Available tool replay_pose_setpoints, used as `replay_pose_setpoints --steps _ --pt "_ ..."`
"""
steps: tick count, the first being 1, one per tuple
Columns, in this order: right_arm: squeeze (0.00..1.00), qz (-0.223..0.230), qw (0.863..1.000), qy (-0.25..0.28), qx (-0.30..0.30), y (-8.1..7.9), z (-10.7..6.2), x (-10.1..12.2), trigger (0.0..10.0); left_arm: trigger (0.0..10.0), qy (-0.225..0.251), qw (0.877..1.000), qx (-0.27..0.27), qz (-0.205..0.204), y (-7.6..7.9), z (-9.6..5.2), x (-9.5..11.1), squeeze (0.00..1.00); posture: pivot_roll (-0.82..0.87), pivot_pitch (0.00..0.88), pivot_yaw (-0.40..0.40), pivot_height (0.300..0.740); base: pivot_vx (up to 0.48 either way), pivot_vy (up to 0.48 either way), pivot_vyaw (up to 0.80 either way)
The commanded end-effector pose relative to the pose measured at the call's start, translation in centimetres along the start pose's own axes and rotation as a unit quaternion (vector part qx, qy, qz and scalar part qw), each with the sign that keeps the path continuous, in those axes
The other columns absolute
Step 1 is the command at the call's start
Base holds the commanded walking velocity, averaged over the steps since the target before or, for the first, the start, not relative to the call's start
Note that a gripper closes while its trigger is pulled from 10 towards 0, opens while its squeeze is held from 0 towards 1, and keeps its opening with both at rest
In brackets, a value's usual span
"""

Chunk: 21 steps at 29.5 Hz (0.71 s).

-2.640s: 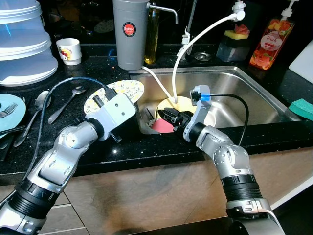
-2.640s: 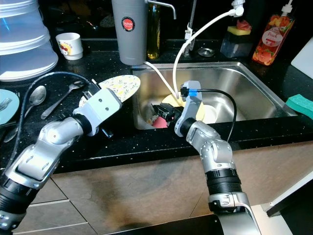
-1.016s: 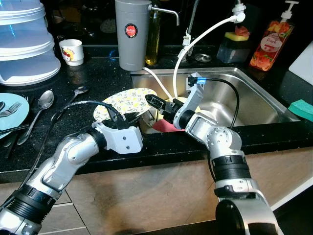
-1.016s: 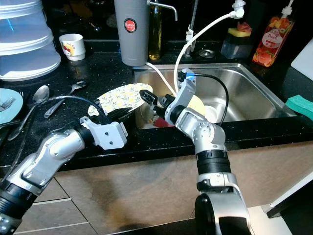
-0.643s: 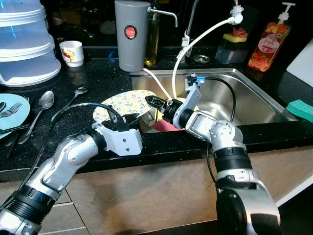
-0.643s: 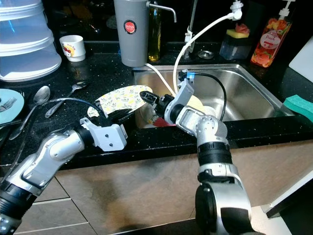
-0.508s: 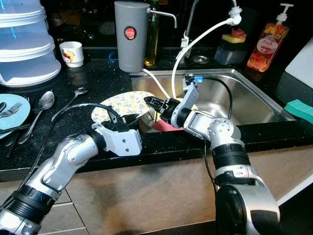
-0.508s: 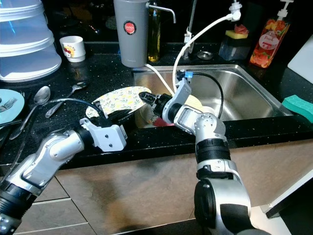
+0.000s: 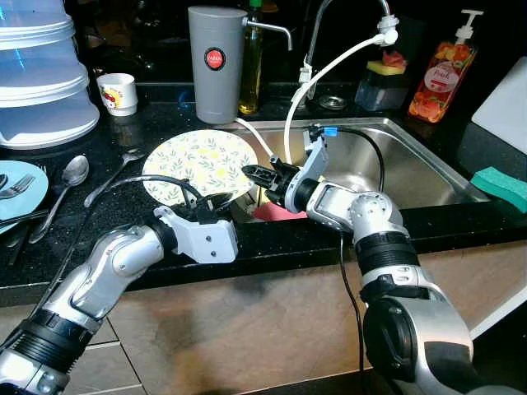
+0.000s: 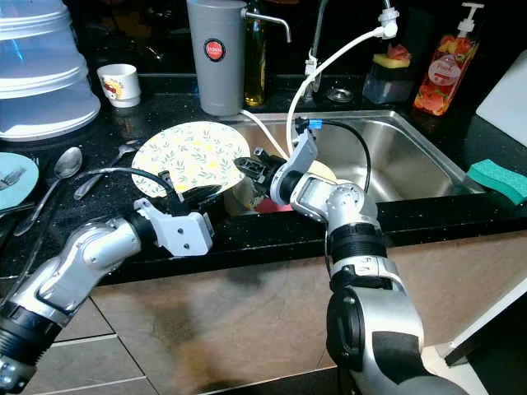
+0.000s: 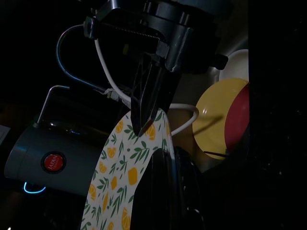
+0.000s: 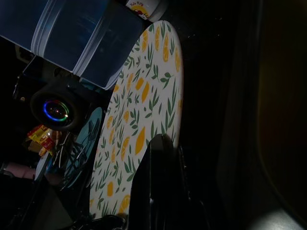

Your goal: Kitchen organization

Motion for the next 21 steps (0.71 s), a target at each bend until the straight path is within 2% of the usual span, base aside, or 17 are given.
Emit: replay_pose_setpoints --steps 1,2,3,6,9,10,11,12,16,19,20,21 --pt "0.0 0.009 0.998 -0.042 -0.054 2.5 -0.4 -2.1 0.0 0.0 -0.008 1.0 -0.024 -0.014 1.6 -0.1 -0.6 0.0 0.1 0.111 -0.065 0.74 0.0 0.0 0.0" --pt "0.0 0.016 0.998 -0.014 -0.06 2.7 -0.5 -1.2 0.0 10.0 -0.024 0.999 0.001 -0.023 0.9 -0.1 -1.2 1.0 0.1 0.108 -0.063 0.74 0.0 0.0 0.0" --pt "0.0 0.016 0.998 -0.014 -0.06 2.7 -0.5 -1.2 0.0 10.0 -0.024 0.999 0.001 -0.023 0.9 -0.1 -1.2 1.0 0.1 0.108 -0.063 0.74 0.0 0.0 0.0" --pt "0.0 0.035 0.995 0.054 -0.077 3.3 -0.9 0.9 0.0 10.0 -0.057 0.996 0.051 -0.049 -0.4 -0.3 -2.2 1.0 0.1 0.106 -0.065 0.74 0.0 0.0 0.0" --pt "0.0 0.051 0.99 0.101 -0.088 3.8 -1.3 2.1 0.0 10.0 -0.07 0.992 0.078 -0.064 -1.0 -0.6 -2.8 1.0 0.1 0.106 -0.064 0.74 0.0 0.0 0.0" --pt "0.0 0.051 0.99 0.101 -0.088 3.8 -1.3 2.1 0.0 10.0 -0.07 0.992 0.078 -0.064 -1.0 -0.6 -2.8 1.0 0.1 0.106 -0.064 0.74 0.0 0.0 0.0" --pt "0.0 0.071 0.984 0.129 -0.097 4.3 -1.7 2.8 0.0 10.0 -0.083 0.991 0.085 -0.058 -1.2 -0.8 -3.2 0.62 0.11 0.104 -0.063 0.74 0.0 0.0 0.0" --pt "0.0 0.078 0.982 0.142 -0.099 4.5 -1.8 3.0 0.0 10.0 -0.087 0.99 0.09 -0.06 -1.2 -1.0 -3.4 0.0 0.11 0.104 -0.062 0.74 0.0 0.0 0.0" --pt "0.0 0.103 0.974 0.173 -0.103 4.9 -2.3 3.8 0.0 10.0 -0.088 0.988 0.108 -0.068 -1.6 -1.1 -3.5 0.0 0.11 0.103 -0.06 0.74 0.0 0.0 0.0" --pt "0.0 0.127 0.959 0.227 -0.111 5.5 -3.2 5.3 0.0 10.0 -0.082 0.982 0.143 -0.095 -2.5 -1.2 -3.3 0.0 0.11 0.103 -0.056 0.74 0.0 0.0 0.0" --pt "0.0 0.127 0.959 0.227 -0.111 5.5 -3.2 5.3 0.0 10.0 -0.082 0.982 0.143 -0.095 -2.5 -1.2 -3.3 0.0 0.11 0.103 -0.056 0.74 0.0 0.0 0.0" --pt "0.0 0.133 0.941 0.282 -0.129 6.2 -4.5 7.1 0.0 10.0 -0.082 0.969 0.187 -0.142 -3.6 -1.2 -3.4 0.0 0.11 0.103 -0.056 0.74 0.0 0.0 0.0"
Point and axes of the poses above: a point about 5 cm out from each wrist's last joint towards the gripper, its own z axis pointing out of the wrist towards the gripper, its own x axis along the axis of the wrist's last joint, y = z × x, the point moved 3 cm from there along z, pointing out of the wrist towards the gripper, and after that the axes turned 4 degrees about -z, right-handed, at the moved point
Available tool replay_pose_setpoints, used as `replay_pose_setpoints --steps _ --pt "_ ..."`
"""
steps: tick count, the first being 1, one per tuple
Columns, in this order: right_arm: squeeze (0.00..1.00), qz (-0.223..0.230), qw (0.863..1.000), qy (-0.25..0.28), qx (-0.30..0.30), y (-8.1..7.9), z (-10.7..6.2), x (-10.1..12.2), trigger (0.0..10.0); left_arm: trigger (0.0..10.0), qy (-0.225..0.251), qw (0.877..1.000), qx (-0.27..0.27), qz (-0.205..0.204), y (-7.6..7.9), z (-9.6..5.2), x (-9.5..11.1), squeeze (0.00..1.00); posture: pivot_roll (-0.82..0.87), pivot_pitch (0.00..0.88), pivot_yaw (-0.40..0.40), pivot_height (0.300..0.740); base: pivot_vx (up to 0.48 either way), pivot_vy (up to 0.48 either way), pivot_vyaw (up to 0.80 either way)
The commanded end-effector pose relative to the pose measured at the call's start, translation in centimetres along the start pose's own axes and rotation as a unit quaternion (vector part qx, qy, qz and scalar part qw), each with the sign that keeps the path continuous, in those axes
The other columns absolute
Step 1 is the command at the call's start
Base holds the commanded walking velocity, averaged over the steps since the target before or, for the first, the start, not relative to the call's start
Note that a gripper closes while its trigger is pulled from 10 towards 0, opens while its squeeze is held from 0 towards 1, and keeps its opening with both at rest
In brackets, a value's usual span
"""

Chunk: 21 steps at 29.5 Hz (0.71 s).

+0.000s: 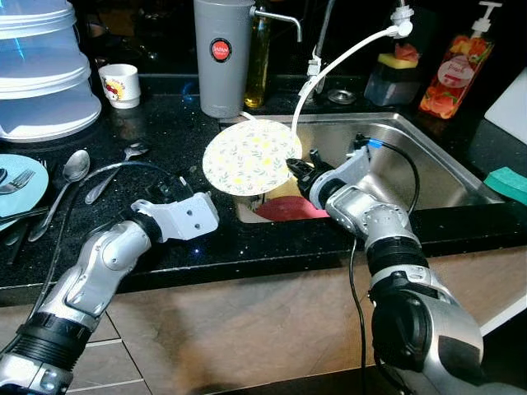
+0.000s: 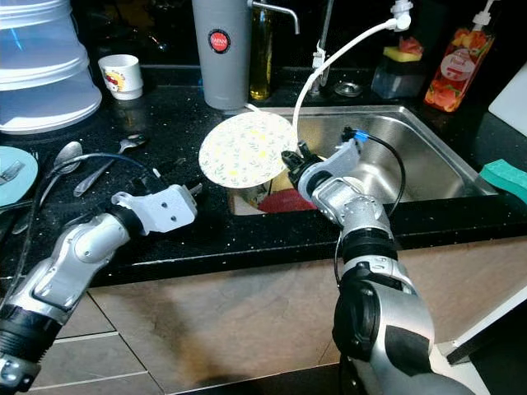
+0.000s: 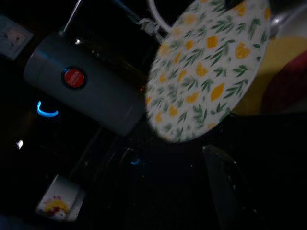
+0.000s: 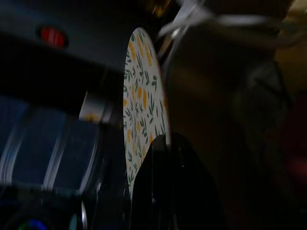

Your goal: Kitchen organization

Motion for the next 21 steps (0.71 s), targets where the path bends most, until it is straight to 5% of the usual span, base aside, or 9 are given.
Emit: replay_pose_setpoints --steps 1,3,6,8,11,15,16,18,21 --pt "0.0 0.014 0.998 0.065 -0.01 -0.1 -0.2 2.7 0.0 10.0 -0.002 0.998 0.04 -0.047 -1.0 0.1 0.2 0.0 0.11 0.103 -0.056 0.74 0.0 0.0 0.0" --pt "0.0 0.006 0.996 0.088 -0.017 0.0 -0.3 3.6 0.0 10.0 -0.007 0.996 0.057 -0.068 -1.4 0.2 0.1 0.0 0.11 0.108 -0.054 0.74 0.0 0.0 0.0" --pt "0.0 -0.093 0.98 0.173 -0.016 -0.8 -1.1 6.8 0.0 10.0 -0.021 0.974 0.107 -0.199 -2.9 0.9 -0.4 0.0 0.11 0.114 -0.053 0.74 0.0 0.0 0.0" --pt "0.0 -0.093 0.98 0.173 -0.016 -0.8 -1.1 6.8 0.0 10.0 -0.021 0.974 0.107 -0.199 -2.9 0.9 -0.4 0.0 0.11 0.114 -0.053 0.74 0.0 0.0 0.0" --pt "0.0 -0.179 0.962 0.204 -0.003 -2.0 -1.4 7.7 0.0 10.0 -0.018 0.96 0.105 -0.26 -3.1 1.4 -0.3 0.0 0.11 0.126 -0.052 0.74 0.0 0.0 0.0" --pt "0.0 -0.388 0.904 0.18 0.023 -3.8 -1.0 6.0 0.0 10.0 -0.02 0.949 0.007 -0.314 -0.8 3.0 0.7 0.0 0.12 0.135 -0.052 0.74 0.0 0.0 0.0" --pt "0.0 -0.388 0.904 0.18 0.023 -3.8 -1.0 6.0 0.0 10.0 -0.02 0.949 0.007 -0.314 -0.8 3.0 0.7 0.0 0.12 0.135 -0.052 0.74 0.0 0.0 0.0" --pt "0.0 -0.495 0.856 0.145 0.029 -3.8 -0.5 4.1 0.0 10.0 -0.028 0.94 -0.094 -0.328 1.6 4.1 1.5 0.0 0.12 0.145 -0.051 0.74 0.0 0.0 0.0" --pt "0.0 -0.51 0.849 0.139 0.027 -3.6 -0.4 3.8 0.0 10.0 -0.03 0.939 -0.114 -0.325 2.0 4.3 1.6 0.0 0.12 0.145 -0.051 0.74 0.0 0.0 0.0"
Point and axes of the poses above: a point about 5 cm out from each wrist's last joint towards the gripper, its own z axis pointing out of the wrist towards the gripper, its own x axis along the axis of the wrist's last joint, y = z × x, the point moved 3 cm from there along z, pointing out of the wrist towards the gripper, and after that the axes turned 4 degrees about -z, right-handed, at the moved point
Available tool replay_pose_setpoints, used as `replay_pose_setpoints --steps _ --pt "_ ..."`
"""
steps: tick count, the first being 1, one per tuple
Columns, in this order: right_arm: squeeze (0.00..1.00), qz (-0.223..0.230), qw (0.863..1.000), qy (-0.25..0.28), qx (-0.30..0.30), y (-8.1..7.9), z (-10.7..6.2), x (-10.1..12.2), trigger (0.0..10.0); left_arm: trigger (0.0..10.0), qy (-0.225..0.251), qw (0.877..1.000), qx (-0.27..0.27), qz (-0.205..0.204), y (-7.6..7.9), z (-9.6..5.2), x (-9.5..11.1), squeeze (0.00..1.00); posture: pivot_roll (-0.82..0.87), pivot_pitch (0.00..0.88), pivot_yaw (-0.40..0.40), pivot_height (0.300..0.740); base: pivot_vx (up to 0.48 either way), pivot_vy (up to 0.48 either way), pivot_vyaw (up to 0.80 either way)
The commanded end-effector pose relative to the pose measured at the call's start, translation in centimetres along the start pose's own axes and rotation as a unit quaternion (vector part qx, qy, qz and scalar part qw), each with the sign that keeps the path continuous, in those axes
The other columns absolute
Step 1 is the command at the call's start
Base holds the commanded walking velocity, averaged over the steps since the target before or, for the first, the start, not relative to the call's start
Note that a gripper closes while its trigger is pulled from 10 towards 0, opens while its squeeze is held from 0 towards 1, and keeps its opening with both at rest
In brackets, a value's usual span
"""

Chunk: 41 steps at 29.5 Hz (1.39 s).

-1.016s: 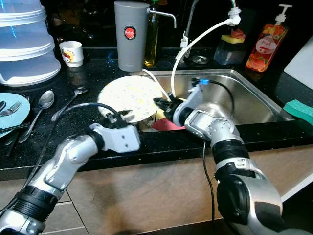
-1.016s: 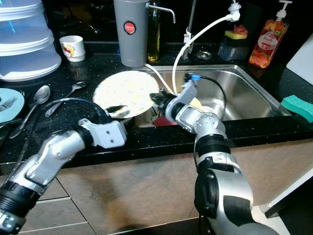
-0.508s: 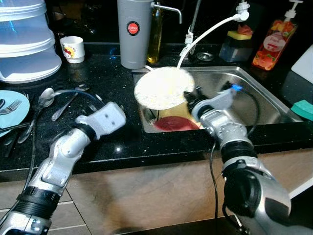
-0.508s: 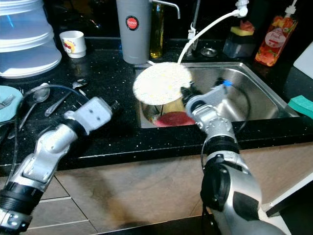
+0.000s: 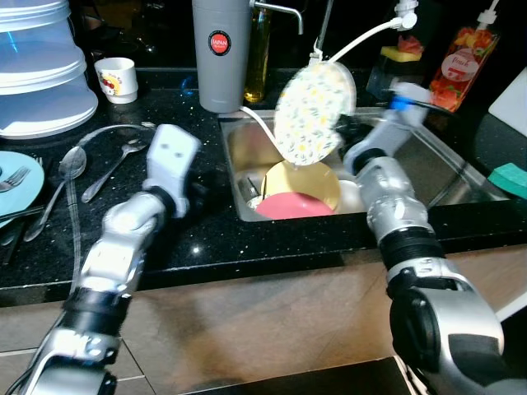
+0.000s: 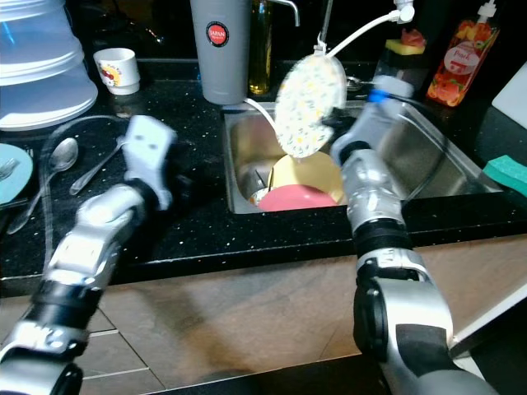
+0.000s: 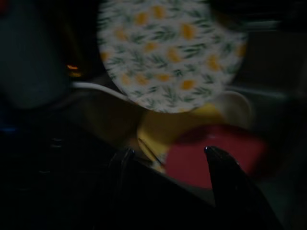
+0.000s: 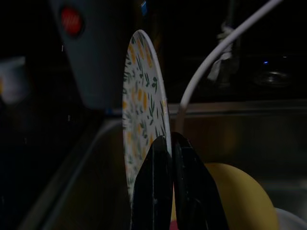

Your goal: Kitchen organization

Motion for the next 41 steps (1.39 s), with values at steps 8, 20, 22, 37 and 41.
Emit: replay_pose_setpoints --steps 8,20,22,37,41 --pt "0.0 -0.126 0.991 -0.035 0.006 0.4 -0.7 -2.0 0.0 10.0 -0.098 0.992 -0.068 0.029 -0.1 1.8 -0.9 0.0 0.12 0.153 -0.037 0.74 0.0 0.0 0.0" --pt "0.0 -0.19 0.978 -0.084 0.013 1.0 -1.1 -3.8 2.5 10.0 -0.108 0.988 -0.096 -0.058 0.0 3.3 0.0 0.0 0.13 0.155 -0.033 0.74 0.0 0.0 0.0" --pt "0.04 -0.181 0.98 -0.087 0.015 0.9 -1.1 -3.9 5.5 10.0 -0.111 0.987 -0.102 -0.058 0.0 3.5 0.0 0.0 0.13 0.158 -0.029 0.74 0.0 0.0 0.0" --pt "0.0 -0.097 0.992 0.036 -0.069 1.8 -0.4 0.7 10.0 10.0 -0.064 0.995 0.072 -0.03 -4.7 2.2 1.0 0.0 0.08 0.163 -0.042 0.74 0.0 0.0 0.0" --pt "0.0 -0.003 0.99 0.092 -0.108 2.6 -1.1 1.9 10.0 10.0 -0.046 0.977 0.198 -0.057 -8.7 -1.1 1.0 0.0 0.08 0.133 -0.021 0.74 0.0 0.0 0.0"
Point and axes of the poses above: a point about 5 cm out from each wrist's last joint towards the gripper, its own z axis pointing out of the wrist towards the gripper, its own x axis along the axis of the wrist's last joint, y = z × x, the point moved 3 cm from there along z, pointing out of the wrist towards the gripper, and after that the axes turned 4 degrees about -z, right-handed, at the moved point
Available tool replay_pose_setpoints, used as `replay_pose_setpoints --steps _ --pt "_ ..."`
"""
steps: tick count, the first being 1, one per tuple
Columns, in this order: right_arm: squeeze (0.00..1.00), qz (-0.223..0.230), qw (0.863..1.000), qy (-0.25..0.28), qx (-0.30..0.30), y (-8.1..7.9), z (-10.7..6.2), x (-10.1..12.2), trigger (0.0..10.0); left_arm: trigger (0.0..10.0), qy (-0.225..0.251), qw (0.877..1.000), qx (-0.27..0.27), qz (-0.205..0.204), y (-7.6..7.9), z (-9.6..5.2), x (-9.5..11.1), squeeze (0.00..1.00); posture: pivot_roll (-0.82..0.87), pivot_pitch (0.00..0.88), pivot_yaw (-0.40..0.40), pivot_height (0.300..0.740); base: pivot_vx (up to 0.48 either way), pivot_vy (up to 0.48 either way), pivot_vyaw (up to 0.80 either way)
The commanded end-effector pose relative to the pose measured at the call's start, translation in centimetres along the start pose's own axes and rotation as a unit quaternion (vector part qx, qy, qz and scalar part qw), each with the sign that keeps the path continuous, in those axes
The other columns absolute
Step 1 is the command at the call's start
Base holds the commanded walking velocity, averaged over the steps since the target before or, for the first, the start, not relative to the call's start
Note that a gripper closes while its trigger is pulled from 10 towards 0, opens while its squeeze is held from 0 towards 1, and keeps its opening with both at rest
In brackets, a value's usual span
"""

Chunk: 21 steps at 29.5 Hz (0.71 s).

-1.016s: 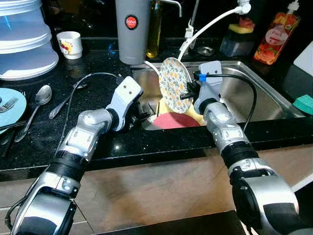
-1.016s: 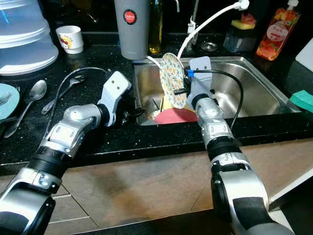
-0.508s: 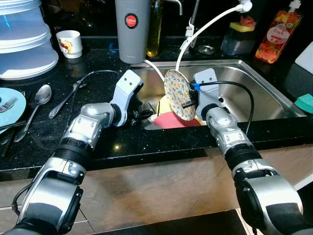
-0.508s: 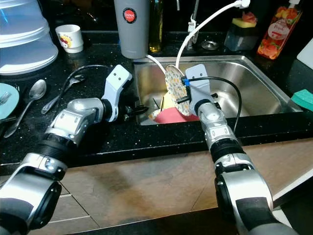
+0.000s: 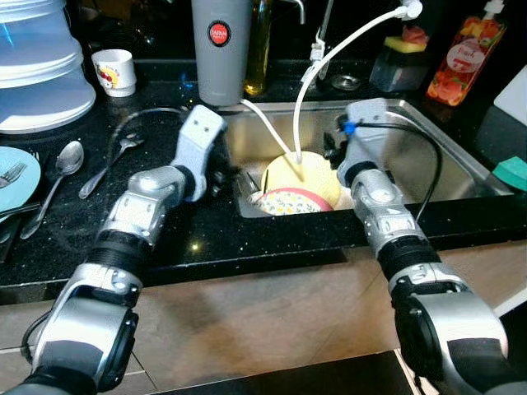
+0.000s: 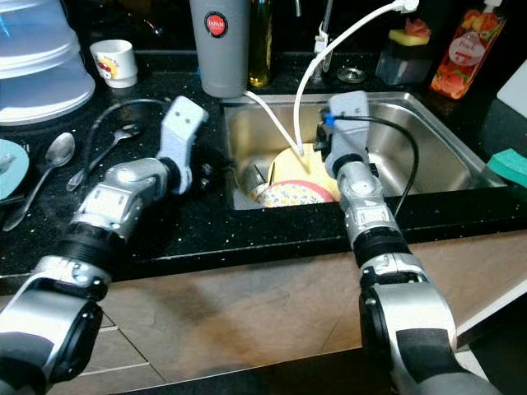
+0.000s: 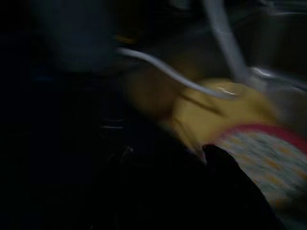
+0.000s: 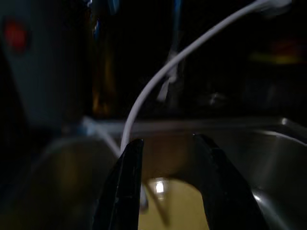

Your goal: Kitchen organization

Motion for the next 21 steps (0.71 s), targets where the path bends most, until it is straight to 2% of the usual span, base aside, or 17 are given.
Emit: replay_pose_setpoints --steps 1,2,6,7,8,10,12,14,16,17,18,19,21 --pt "0.0 0.029 0.999 0.012 -0.025 1.0 -0.3 0.1 10.0 10.0 -0.007 0.999 0.041 -0.006 -1.8 -0.8 -0.4 0.0 0.08 0.133 -0.021 0.74 0.0 0.0 0.0" --pt "0.0 0.048 0.998 0.014 -0.034 1.3 -0.5 0.1 10.0 10.0 -0.013 0.998 0.063 -0.015 -2.7 -1.4 -0.7 0.0 0.08 0.115 0.0 0.74 0.0 0.0 0.0" --pt "0.0 0.063 0.997 0.01 -0.035 1.8 -1.3 -0.6 10.0 10.0 -0.021 0.998 0.064 -0.014 -2.5 -1.8 -1.5 0.0 0.06 0.104 0.004 0.74 0.0 0.0 0.0" --pt "0.0 0.08 0.996 0.005 -0.042 2.2 -1.7 -0.9 10.0 10.0 -0.016 0.999 0.047 -0.009 -1.7 -1.9 -1.7 0.0 0.06 0.087 0.012 0.74 0.0 0.0 0.0" --pt "0.0 0.085 0.995 0.004 -0.043 2.4 -2.2 -1.2 10.0 10.0 -0.009 0.999 0.035 -0.009 -1.0 -1.9 -1.9 0.0 0.05 0.109 0.026 0.74 0.0 0.0 0.0" --pt "0.0 0.087 0.995 0.004 -0.047 2.8 -2.9 -1.5 10.0 10.0 -0.001 1.0 0.025 -0.013 0.0 -1.7 -2.3 0.0 0.03 0.1 0.041 0.74 0.0 0.0 0.0" --pt "0.0 0.087 0.995 0.002 -0.049 3.1 -3.7 -1.6 10.0 10.0 -0.014 1.0 0.022 -0.002 0.7 -1.5 -2.9 0.0 0.03 0.107 0.05 0.74 0.0 0.0 0.0" --pt "0.0 0.088 0.995 0.001 -0.049 3.0 -4.1 -1.6 10.0 10.0 -0.011 1.0 0.024 -0.004 0.9 -1.6 -2.9 0.0 0.02 0.105 0.052 0.74 0.0 0.0 0.0" --pt "0.0 0.087 0.995 -0.003 -0.047 2.7 -4.6 -1.6 10.0 10.0 0.004 0.999 0.023 -0.032 1.0 -1.9 -2.5 0.0 0.01 0.089 0.036 0.74 0.0 0.0 0.0" --pt "0.0 0.087 0.995 -0.003 -0.047 2.7 -4.6 -1.6 10.0 10.0 0.004 0.999 0.023 -0.032 1.0 -1.9 -2.5 0.0 0.01 0.089 0.036 0.74 0.0 0.0 0.0" --pt "0.0 0.095 0.995 -0.007 -0.041 2.4 -4.7 -1.8 10.0 10.0 0.007 0.999 0.022 -0.035 0.9 -2.2 -2.6 0.0 0.02 0.082 0.024 0.74 0.0 0.0 0.0" --pt "0.0 0.091 0.995 -0.021 -0.03 1.7 -5.2 -2.4 10.0 10.0 -0.003 0.999 0.026 -0.028 0.6 -3.1 -3.4 0.0 -0.01 0.064 0.046 0.74 0.0 0.0 0.0" --pt "0.0 0.092 0.995 -0.024 -0.021 1.3 -5.2 -2.3 10.0 10.0 -0.008 0.999 0.033 -0.037 0.3 -3.5 -3.7 0.0 -0.03 0.057 0.051 0.74 0.0 0.0 0.0"
Point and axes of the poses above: a point about 5 cm out from each wrist's last joint towards the gripper, its own z axis pointing out of the wrist towards the gripper, its own x axis along the axis of the wrist's last joint, y = z × x, the point moved 3 cm from there along z, pointing out of the wrist towards the gripper, and after that the axes turned 4 degrees about -z, right-handed, at the moved point
